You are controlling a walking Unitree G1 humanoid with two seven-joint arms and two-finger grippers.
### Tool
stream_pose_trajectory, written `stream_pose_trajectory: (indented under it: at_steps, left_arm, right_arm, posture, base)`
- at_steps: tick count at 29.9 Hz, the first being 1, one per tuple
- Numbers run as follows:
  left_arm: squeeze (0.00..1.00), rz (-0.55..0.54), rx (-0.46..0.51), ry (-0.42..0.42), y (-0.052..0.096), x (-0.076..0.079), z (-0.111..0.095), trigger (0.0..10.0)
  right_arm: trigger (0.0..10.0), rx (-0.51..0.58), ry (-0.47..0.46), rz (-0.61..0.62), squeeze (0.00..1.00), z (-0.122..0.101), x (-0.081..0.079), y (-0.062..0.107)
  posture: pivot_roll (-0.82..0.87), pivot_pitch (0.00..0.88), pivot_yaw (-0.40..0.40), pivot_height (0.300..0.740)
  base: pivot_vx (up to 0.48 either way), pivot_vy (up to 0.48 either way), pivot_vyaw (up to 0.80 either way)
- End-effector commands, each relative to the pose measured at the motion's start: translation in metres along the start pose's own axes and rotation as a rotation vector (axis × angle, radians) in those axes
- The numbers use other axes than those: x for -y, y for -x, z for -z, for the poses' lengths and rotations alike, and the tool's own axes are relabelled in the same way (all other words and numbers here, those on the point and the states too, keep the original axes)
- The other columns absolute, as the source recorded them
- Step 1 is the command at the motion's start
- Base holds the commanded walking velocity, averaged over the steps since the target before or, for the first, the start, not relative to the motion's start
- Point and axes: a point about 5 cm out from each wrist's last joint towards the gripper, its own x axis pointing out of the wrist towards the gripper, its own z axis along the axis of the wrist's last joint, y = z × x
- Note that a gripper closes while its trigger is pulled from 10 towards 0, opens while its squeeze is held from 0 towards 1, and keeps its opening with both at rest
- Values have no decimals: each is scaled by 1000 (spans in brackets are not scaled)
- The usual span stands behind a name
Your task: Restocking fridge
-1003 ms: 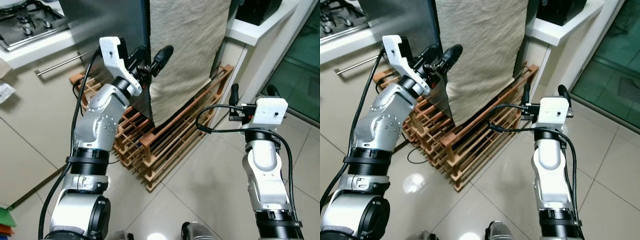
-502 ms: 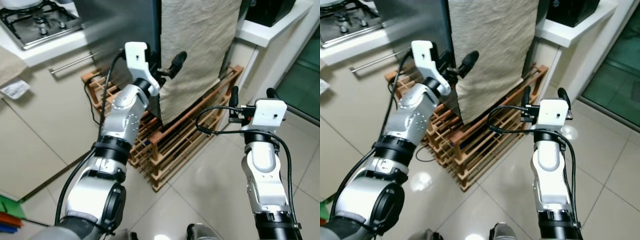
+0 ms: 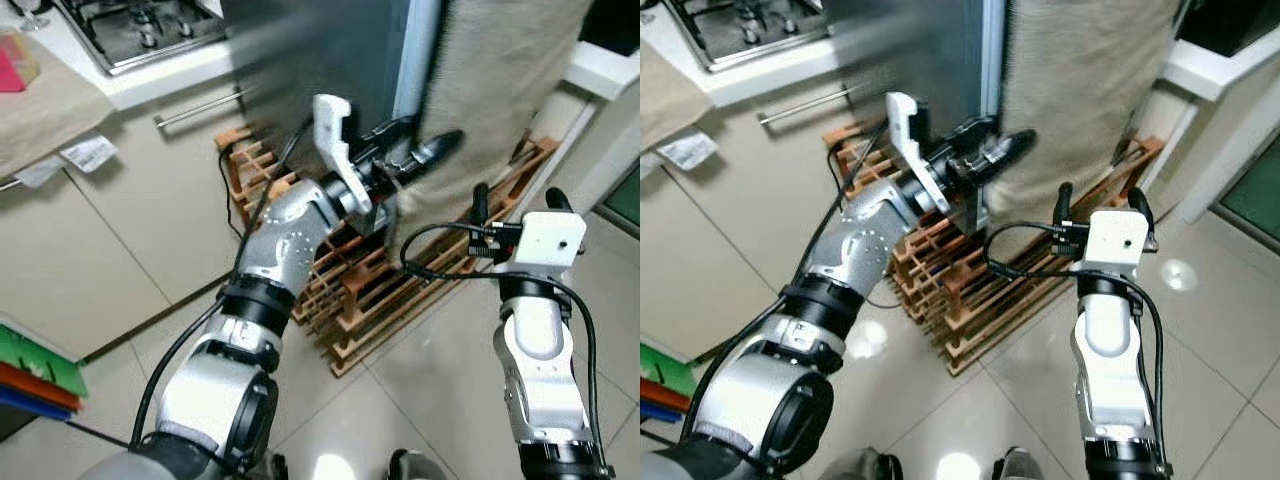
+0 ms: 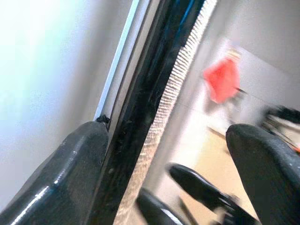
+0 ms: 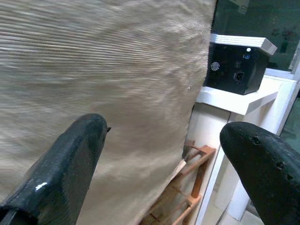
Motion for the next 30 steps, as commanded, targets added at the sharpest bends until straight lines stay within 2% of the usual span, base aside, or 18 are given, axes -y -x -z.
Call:
stream_pose_trajectory:
  at_steps: [1, 3, 6, 7, 8, 9, 10, 12, 14, 15, 16, 17, 19, 21, 22, 24, 28, 30]
  left_arm:
    - [0, 144, -6, 67, -18, 25, 13, 10000]
    - [0, 207, -12, 108, -21, 34, 17, 10000]
    - [0, 204, -13, 126, -23, 35, 20, 10000]
    - [0, 206, -16, 135, -23, 36, 22, 10000]
    - [0, 203, -20, 147, -23, 36, 24, 10000]
    - [0, 203, -20, 147, -23, 36, 24, 10000]
    - [0, 193, -22, 153, -22, 36, 25, 10000]
    - [0, 186, -23, 156, -23, 37, 26, 10000]
    - [0, 181, -12, 166, -23, 37, 25, 10000]
    - [0, 181, -12, 166, -23, 37, 25, 10000]
    - [0, 180, -4, 172, -23, 37, 24, 10000]
    - [0, 178, 5, 177, -24, 37, 22, 10000]
    - [0, 183, 8, 182, -25, 38, 22, 10000]
    - [0, 188, 9, 185, -26, 39, 22, 10000]
    - [0, 209, 15, 192, -27, 43, 20, 10000]
    - [0, 213, 20, 194, -28, 45, 19, 10000]
    - [0, 194, 12, 183, -29, 43, 20, 10000]
    - [0, 142, 3, 175, -27, 37, 22, 10000]
  right_arm:
    - [10000, -2, 6, 16, 0, -1, 5, 1]
    - [10000, -4, 4, 19, 0, -2, 4, 1]
    - [10000, -8, 1, 21, 0, -1, 2, 2]
    - [10000, -17, -2, 17, 0, 0, 1, 4]
    - [10000, -46, 4, -5, 0, 4, -1, 15]
    - [10000, -46, 4, -5, 0, 4, -1, 15]
    - [10000, -121, 22, 11, 0, 17, 4, 35]
    - [10000, -209, 34, 50, 0, 31, 14, 54]
    - [10000, -405, 48, 131, 0, 64, 38, 81]
    - [10000, -405, 48, 131, 0, 64, 38, 81]
    - [10000, -522, 54, 182, 0, 84, 51, 98]
    - [10000, -716, 25, 233, 0, 113, 66, 123]
    - [10000, -812, -30, 262, 0, 128, 71, 134]
    - [10000, -832, -49, 280, 0, 132, 73, 136]
    - [10000, -957, -204, 191, 0, 148, 58, 132]
    - [10000, -1016, -316, 113, 0, 153, 43, 120]
    - [10000, -1030, -351, 53, 0, 154, 31, 108]
    - [10000, -1029, -372, 9, 0, 154, 21, 100]
  posture:
    - [-214, 117, 87, 723]
    - [-218, 117, 89, 723]
    - [-221, 116, 91, 723]
    - [-224, 117, 90, 723]
    - [-223, 115, 85, 723]
    - [-223, 115, 85, 723]
    - [-225, 114, 76, 723]
    - [-225, 115, 67, 723]
    - [-229, 113, 58, 723]
    - [-229, 113, 58, 723]
    - [-231, 112, 57, 723]
    - [-234, 110, 61, 723]
    - [-237, 109, 64, 723]
    - [-237, 109, 64, 723]
    - [-240, 105, 70, 723]
    - [-239, 101, 74, 723]
    - [-232, 95, 73, 723]
    - [-222, 88, 72, 723]
  base:
    - [0, 0, 0]
    - [0, 0, 0]
    - [0, 0, 0]
    - [0, 0, 0]
    - [0, 0, 0]
    - [0, 0, 0]
    - [0, 0, 0]
    - [0, 0, 0]
    - [0, 0, 0]
    - [0, 0, 0]
    - [0, 0, 0]
    - [0, 0, 0]
    - [0, 0, 0]
    - [0, 0, 0]
    - [0, 0, 0]
    - [0, 0, 0]
    - [0, 0, 0]
    - [0, 0, 0]
